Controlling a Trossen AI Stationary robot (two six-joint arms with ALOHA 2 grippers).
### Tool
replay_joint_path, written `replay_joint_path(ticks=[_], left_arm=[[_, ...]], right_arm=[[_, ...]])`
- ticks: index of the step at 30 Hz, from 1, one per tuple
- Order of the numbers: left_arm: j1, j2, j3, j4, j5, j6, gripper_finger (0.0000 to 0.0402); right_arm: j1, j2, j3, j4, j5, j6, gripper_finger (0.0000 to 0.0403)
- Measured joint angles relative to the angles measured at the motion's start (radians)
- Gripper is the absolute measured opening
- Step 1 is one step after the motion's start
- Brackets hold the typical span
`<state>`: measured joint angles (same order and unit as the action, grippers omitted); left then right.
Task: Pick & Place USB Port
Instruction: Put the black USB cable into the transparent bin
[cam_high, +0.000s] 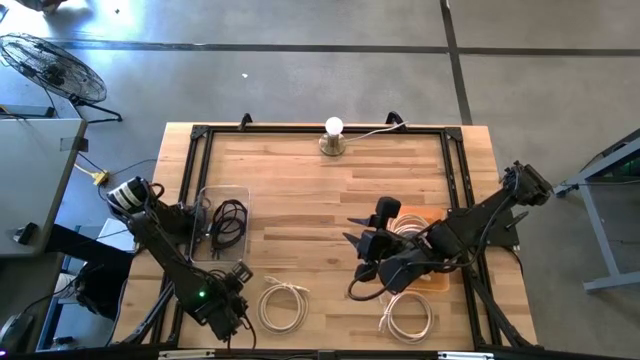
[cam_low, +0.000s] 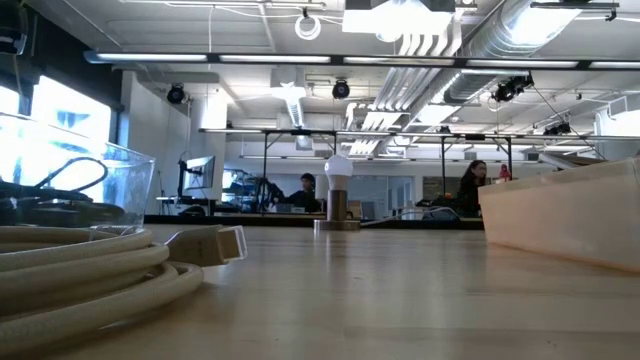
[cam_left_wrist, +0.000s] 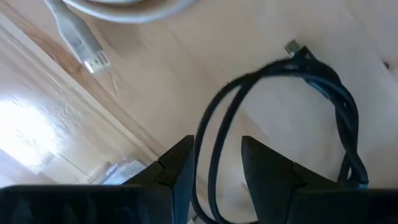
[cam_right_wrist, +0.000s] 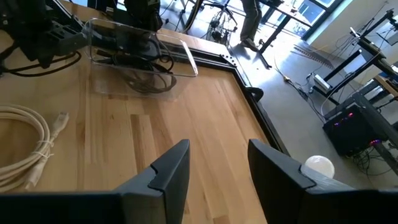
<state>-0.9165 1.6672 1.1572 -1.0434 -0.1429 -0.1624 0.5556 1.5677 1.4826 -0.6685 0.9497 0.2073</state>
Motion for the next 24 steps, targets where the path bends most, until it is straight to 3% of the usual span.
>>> replay_joint_path(ticks=[17,24], left_arm=[[0.0,0.0,0.0,0.006,-0.041,-0.115,0.0129],[0.0,0.0,0.0,0.005,0.038,-0.11,0.0129]], right_arm=[[0.001,0.0,0.0,-0.001,-0.048,0.013,0.0153],[0.001,0.0,0.0,-0.001,-0.048,0.013,0.0154]])
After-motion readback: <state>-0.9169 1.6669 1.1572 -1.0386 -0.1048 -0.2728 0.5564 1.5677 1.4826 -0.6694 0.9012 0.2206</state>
